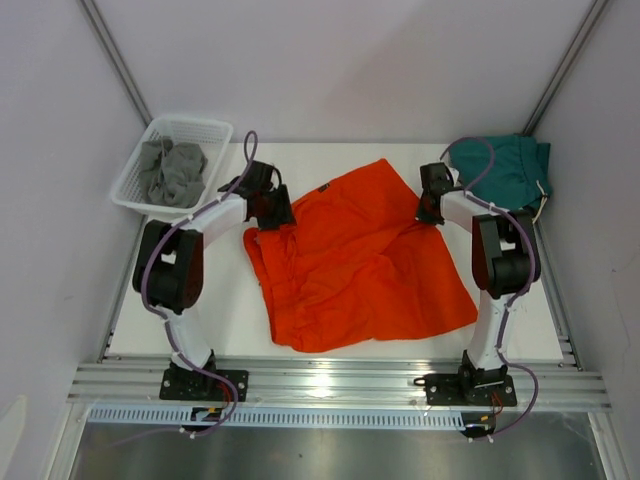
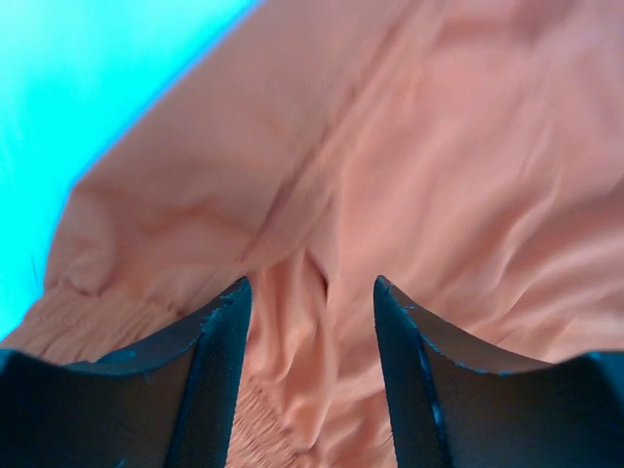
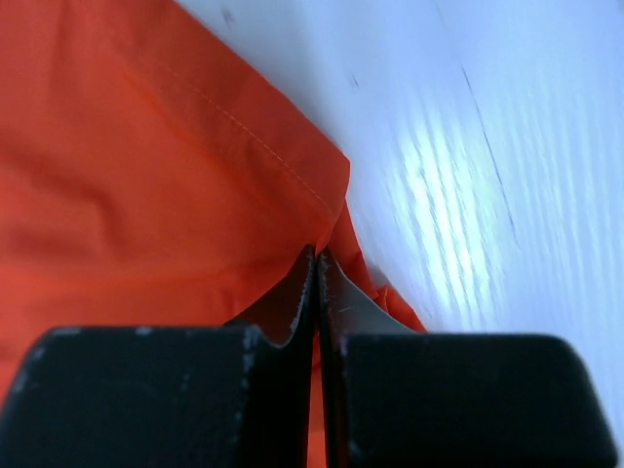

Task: Fold and stack the shorts
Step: Flatten the shorts out

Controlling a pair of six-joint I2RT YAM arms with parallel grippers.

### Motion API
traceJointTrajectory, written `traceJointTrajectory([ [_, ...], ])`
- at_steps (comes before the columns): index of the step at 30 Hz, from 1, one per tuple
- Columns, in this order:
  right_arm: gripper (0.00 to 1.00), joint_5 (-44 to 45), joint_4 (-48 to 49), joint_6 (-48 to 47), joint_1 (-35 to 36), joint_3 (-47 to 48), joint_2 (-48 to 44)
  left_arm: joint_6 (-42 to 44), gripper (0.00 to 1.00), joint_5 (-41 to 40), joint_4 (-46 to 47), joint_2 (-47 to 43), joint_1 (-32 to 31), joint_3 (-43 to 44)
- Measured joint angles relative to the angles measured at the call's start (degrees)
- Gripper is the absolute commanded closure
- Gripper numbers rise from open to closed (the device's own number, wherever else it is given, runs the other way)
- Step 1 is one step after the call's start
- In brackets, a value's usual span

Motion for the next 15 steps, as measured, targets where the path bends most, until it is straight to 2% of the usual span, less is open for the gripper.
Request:
traceJointTrajectory([
  [4,1.0,2.73,0.07,1.86,1.11,-7.54,-5.97,1.11,0.44,1.07,-1.33,2.95,1.99,4.68],
  [10,1.0,5.35,-0.9,2.16,2.91,-8.7,-11.15,2.19,0.4,0.96,-4.96,1.66,3.21,6.16],
  [11,0.97,5.49,-0.9,2.16,3.1,-8.68,-12.0,2.21,0.4,0.96,-5.35,0.68,3.21,5.92],
  [13,0.82,5.49,-1.03,2.12,3.23,-8.44,-13.05,2.23,0.39,0.92,-5.81,-2.05,3.21,4.98],
  [14,0.63,5.42,-1.38,2.03,3.21,-7.91,-13.2,2.25,0.38,0.87,-5.86,-3.87,3.19,4.26],
  [15,0.57,5.35,-1.46,2.21,3.21,-7.37,-13.2,2.32,0.37,0.5,-6.01,-5.86,3.19,3.48],
])
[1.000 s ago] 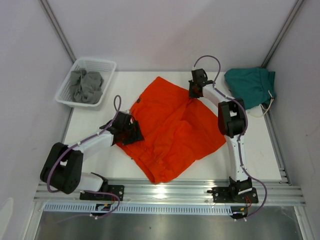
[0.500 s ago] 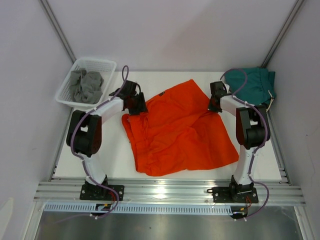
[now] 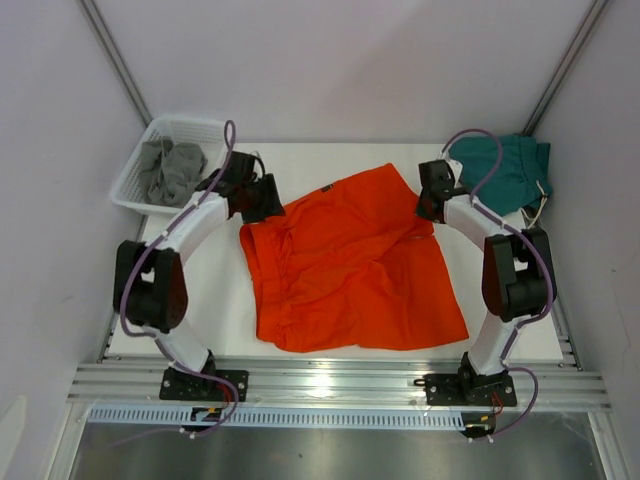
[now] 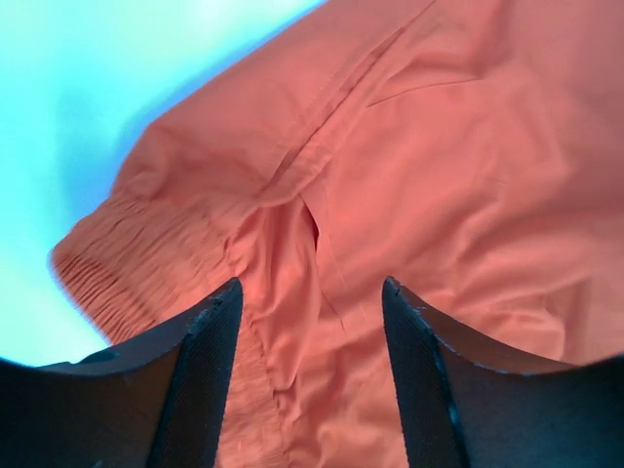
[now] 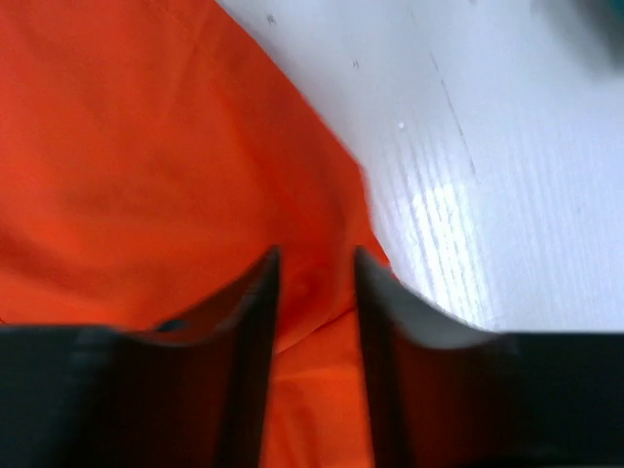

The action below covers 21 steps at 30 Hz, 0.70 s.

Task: Fold and stack the shorts
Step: Flatten the shorts out

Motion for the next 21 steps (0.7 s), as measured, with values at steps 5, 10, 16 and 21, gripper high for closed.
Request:
traceJointTrajectory([
  [5,0.45,-2.71,-0.17,-2.43,-0.68,1.9,0.28,1.09,0.3,-3.45,-0.68,-9.07,-0.02,-3.5],
  [10,0.44,-7.34,-1.53,-4.79,-1.97,12.61,4.59,1.88,0.3,-8.92,-0.79,-10.51,0.0,-5.49],
  [16,0.43,-14.05,-0.28,-6.54,-3.39,29.77,15.74,3.82,0.31,-12.15,-0.63,-8.02,0.0,-8.24],
  [21,0.38,-20.9,-0.35,-6.62,-4.07,41.44,27.1,6.47,0.3,-14.91,-0.5,-5.42,0.0,-7.69],
])
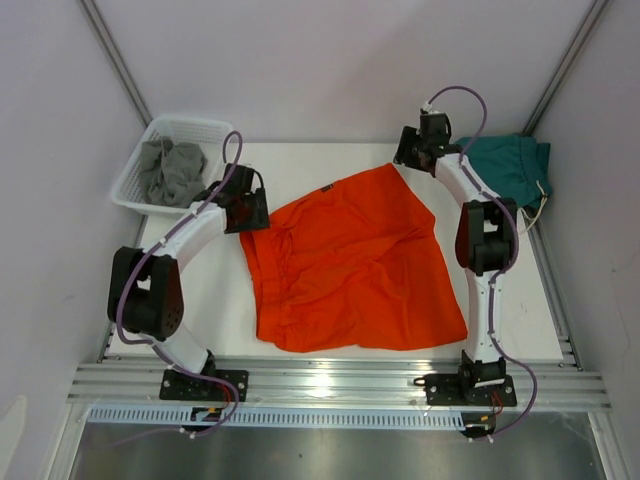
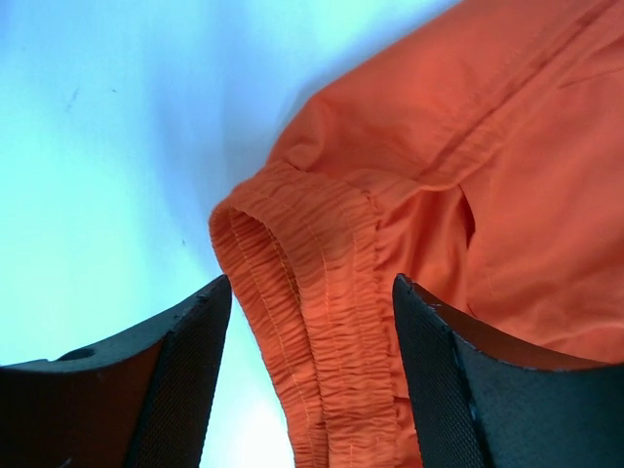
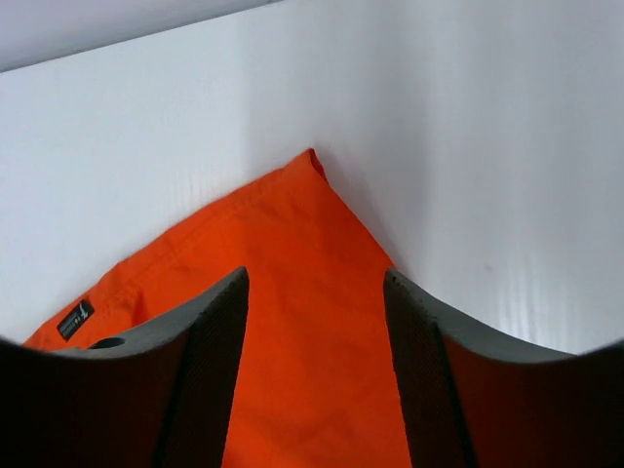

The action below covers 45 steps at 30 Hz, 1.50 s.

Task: Fold and stack the shorts
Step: Flatten the shorts out

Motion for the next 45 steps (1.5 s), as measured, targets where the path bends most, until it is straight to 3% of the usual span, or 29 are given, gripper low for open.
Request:
traceJointTrajectory([
  [7,0.24,-6.14,-1.09,1.66,-0.24,8.55,10.82,2.4,0.2,-2.51,0.04,0.92,0.0,1.14],
  [9,0.23,-7.37,-1.25,2.1,-0.26,10.21,13.09,3.37,0.13,-3.19,0.13,0.92,0.0,1.42],
  [12,0.25,-9.84,-0.61,2.56,-0.52,12.02,15.58,4.96,0.1,-3.56,0.31,0.92,0.0,1.44],
  [16,0.46,-12.83,0.31,3.21,-1.07,12.7,16.61,6.99,0.1,-3.19,0.09,0.92,0.0,2.05],
  [18,0.5,-13.57,0.59,3.63,-1.25,12.7,16.83,8.07,0.1,-2.82,0.11,0.92,0.0,2.71],
  [19,0.65,-13.75,0.63,3.61,-1.31,12.7,16.92,8.72,0.1,-2.69,0.11,0.92,0.0,2.97],
  [21,0.76,-13.94,0.83,3.54,-1.55,12.7,17.03,10.01,0.11,-2.71,0.11,0.94,0.0,3.34],
  [31,0.89,-13.99,0.96,3.72,-1.66,12.7,17.03,14.64,0.15,-1.53,-0.5,2.91,-0.13,4.48],
  [36,0.9,-14.03,1.16,3.76,-1.62,12.7,17.03,17.42,0.17,-0.04,0.46,4.37,-0.74,3.43],
  [40,0.91,-14.14,1.36,3.78,-1.62,12.7,17.05,19.23,0.32,0.55,0.48,6.58,-0.9,3.61],
  [43,0.94,-14.14,1.38,3.78,-1.62,12.7,17.03,20.13,0.55,0.55,-0.11,9.05,-0.87,4.87],
  [45,0.96,-14.14,1.4,3.78,-1.62,12.7,17.03,20.0,0.87,0.98,-0.22,10.6,-0.66,5.57],
])
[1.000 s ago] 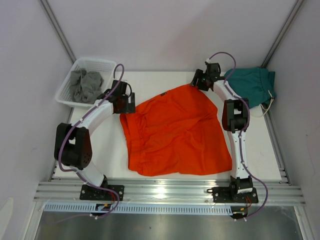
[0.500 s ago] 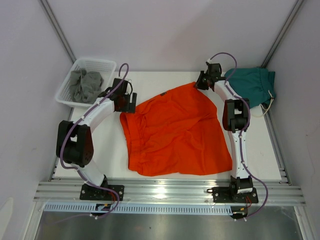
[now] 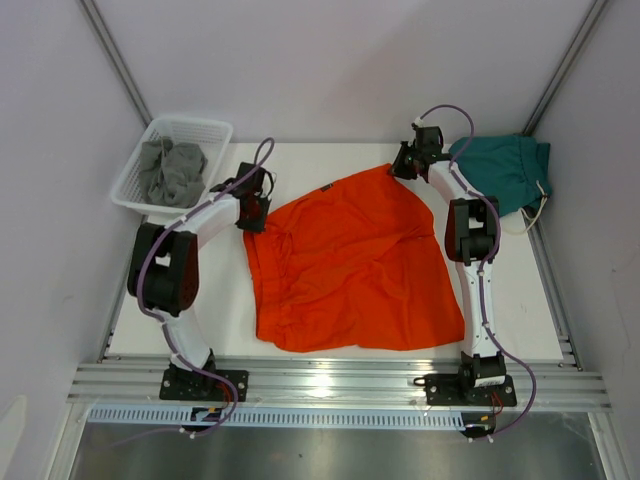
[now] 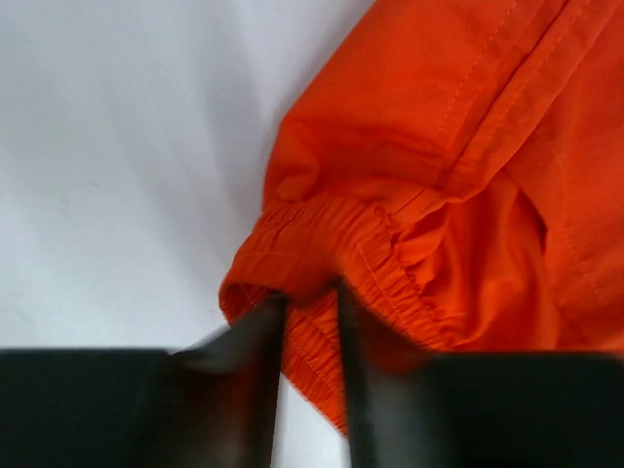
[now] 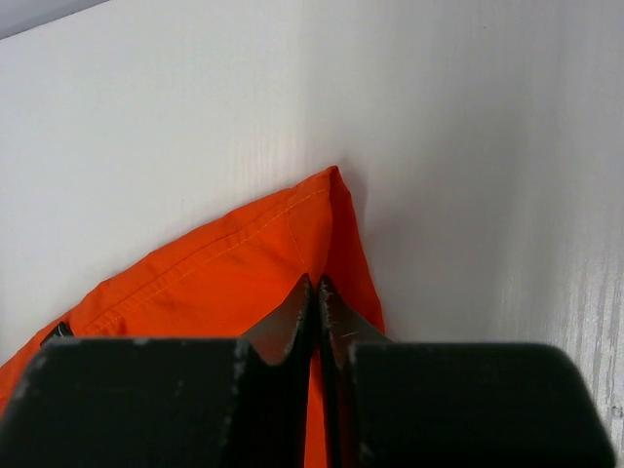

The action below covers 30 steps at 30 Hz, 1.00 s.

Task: Fold and stack the shorts
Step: Flatten the shorts out

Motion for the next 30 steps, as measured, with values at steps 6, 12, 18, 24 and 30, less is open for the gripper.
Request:
traceJointTrajectory([
  [6,1.0,0.04,0.46,0.24,0.0,-0.07,0.0,-0.28,1.0,5.44,-0.42,0.83,2.51,0.09],
  [12,1.0,1.11,3.8,1.64,-0.22,-3.74,-0.39,-3.91,1.0,13.66,1.44,0.7,7.48,-1.62],
  [18,1.0,2.01,4.26,2.6,-1.05,-5.38,-1.49,-9.75,1.0,24.48,7.21,-1.11,16.02,-7.82],
  [24,1.0,1.9,4.31,3.98,-1.68,-5.6,-1.51,-17.49,1.0,38.69,16.87,-4.31,21.94,-12.74],
  [30,1.0,0.83,4.94,5.77,-2.58,-5.6,-1.51,-23.43,1.0,45.55,22.12,-4.35,24.41,-12.46],
])
